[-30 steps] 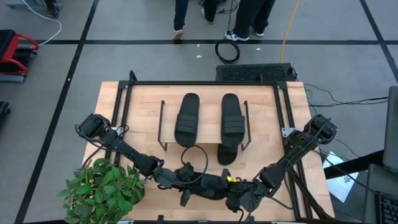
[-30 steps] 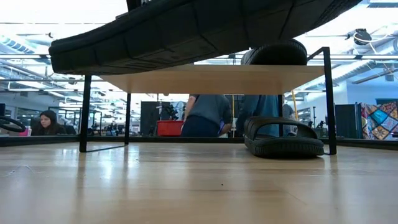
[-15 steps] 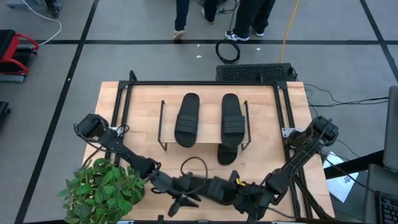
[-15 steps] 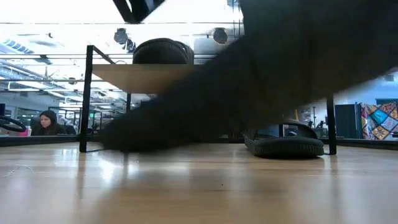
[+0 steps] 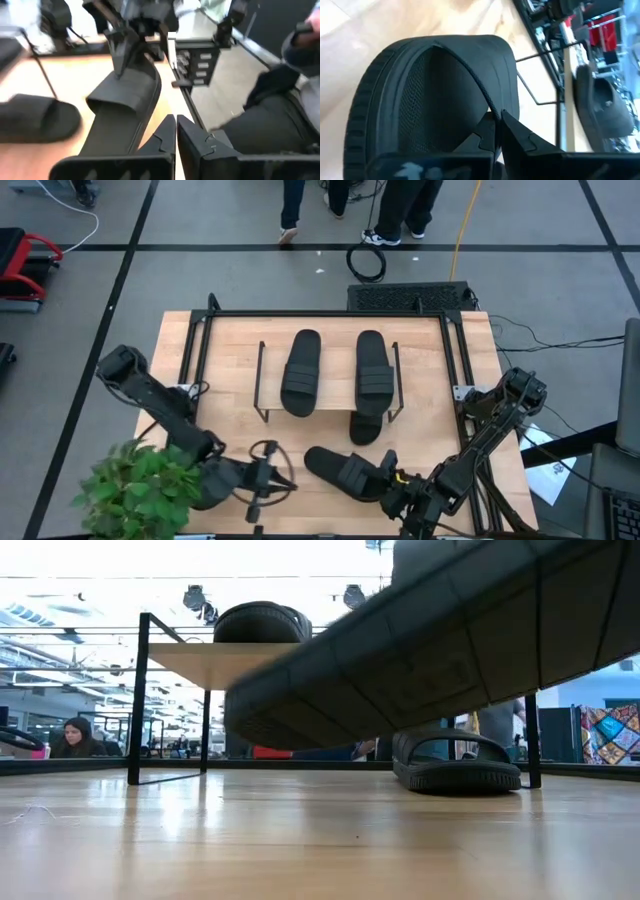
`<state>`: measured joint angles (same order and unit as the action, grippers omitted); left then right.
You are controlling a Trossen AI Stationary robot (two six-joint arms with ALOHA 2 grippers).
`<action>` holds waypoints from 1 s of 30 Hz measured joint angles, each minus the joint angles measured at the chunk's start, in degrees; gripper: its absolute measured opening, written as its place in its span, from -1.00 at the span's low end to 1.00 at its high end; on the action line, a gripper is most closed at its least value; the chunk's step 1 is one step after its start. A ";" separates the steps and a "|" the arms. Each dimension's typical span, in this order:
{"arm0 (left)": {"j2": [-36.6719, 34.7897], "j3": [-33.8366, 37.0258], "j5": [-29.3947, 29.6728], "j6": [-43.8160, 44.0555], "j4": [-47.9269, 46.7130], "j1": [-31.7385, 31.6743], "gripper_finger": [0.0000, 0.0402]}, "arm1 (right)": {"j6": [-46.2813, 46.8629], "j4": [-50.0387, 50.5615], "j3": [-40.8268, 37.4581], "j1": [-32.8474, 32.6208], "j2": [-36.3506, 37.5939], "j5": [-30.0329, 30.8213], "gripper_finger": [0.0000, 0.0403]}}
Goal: Pick and place slides into the shelf
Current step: Put the slide under the shelf
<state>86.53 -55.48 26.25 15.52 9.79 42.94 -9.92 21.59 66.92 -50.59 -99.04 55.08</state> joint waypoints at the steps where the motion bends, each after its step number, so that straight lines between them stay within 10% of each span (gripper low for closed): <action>1: -1.08 0.85 1.63 0.28 -0.35 0.79 -0.96 | 0.44 0.48 0.00 -0.09 0.00 0.80 -1.00; 30: -4.92 8.04 8.84 4.56 1.24 6.62 -0.90 | 6.05 -13.12 1.83 11.88 -11.88 9.42 -1.00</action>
<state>81.60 -47.44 35.09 20.08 11.03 49.55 -3.87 8.48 68.74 -38.71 -110.92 64.50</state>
